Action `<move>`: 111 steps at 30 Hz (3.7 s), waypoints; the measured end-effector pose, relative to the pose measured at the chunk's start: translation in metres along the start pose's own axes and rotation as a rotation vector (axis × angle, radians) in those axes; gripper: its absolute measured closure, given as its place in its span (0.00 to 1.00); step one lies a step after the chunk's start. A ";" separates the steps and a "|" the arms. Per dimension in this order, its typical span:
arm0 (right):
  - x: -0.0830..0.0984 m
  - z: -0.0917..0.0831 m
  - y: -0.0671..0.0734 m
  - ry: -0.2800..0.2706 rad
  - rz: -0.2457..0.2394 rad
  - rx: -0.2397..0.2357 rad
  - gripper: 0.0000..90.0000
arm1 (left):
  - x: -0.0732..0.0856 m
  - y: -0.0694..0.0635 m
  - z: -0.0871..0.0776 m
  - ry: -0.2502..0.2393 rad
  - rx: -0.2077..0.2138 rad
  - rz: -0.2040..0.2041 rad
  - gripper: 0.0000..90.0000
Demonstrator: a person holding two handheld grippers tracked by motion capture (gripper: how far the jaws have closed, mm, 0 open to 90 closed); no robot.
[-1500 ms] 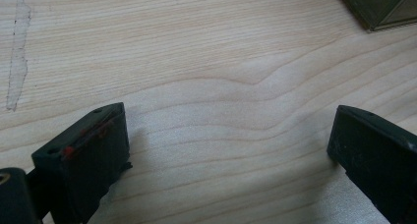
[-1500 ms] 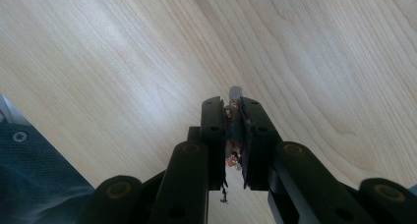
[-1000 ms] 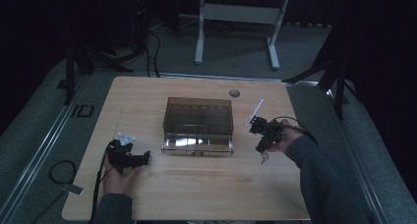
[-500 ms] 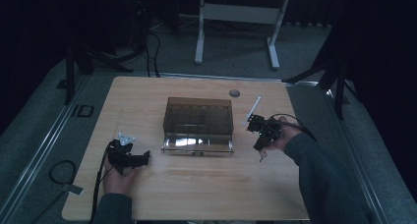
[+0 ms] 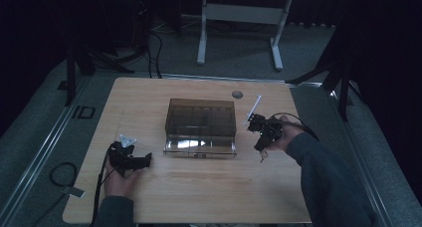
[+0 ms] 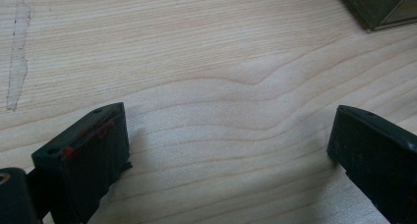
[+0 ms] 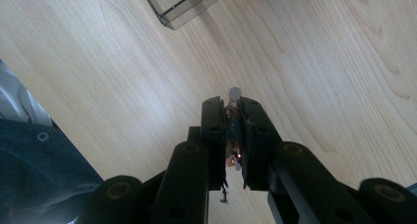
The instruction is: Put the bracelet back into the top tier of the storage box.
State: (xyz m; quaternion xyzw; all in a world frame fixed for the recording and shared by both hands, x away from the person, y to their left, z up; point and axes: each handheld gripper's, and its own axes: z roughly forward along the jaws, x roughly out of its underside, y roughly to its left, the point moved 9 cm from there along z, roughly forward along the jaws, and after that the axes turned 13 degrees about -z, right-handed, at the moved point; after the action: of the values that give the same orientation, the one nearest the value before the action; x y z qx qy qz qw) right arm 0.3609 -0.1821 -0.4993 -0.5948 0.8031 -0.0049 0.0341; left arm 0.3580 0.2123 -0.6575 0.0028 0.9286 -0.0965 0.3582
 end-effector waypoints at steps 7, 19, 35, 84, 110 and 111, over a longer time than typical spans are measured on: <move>-0.004 -0.003 0.000 -0.002 -0.006 -0.001 0.91 | 0.000 0.000 0.000 0.000 0.000 0.000 0.02; -0.013 -0.010 0.000 -0.013 -0.022 0.003 0.91 | 0.000 0.000 0.000 0.000 0.000 0.000 0.02; -0.034 -0.019 0.002 -0.029 -0.056 0.003 0.91 | 0.000 0.000 0.000 0.000 0.000 0.000 0.02; -0.093 -0.027 0.016 -0.114 -0.133 0.003 0.91 | 0.000 0.000 0.000 0.000 0.000 0.000 0.02; -0.100 0.017 0.015 -0.047 -0.122 -0.010 0.91 | 0.000 0.000 0.000 0.000 0.000 0.000 0.02; -0.100 0.019 0.016 -0.046 -0.119 -0.016 0.90 | 0.000 0.000 0.000 0.000 0.000 0.000 0.02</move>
State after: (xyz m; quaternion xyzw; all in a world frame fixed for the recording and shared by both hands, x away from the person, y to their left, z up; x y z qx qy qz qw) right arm 0.3764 -0.0809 -0.5142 -0.6416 0.7654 0.0133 0.0477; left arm 0.3580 0.2124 -0.6575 0.0030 0.9287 -0.0966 0.3582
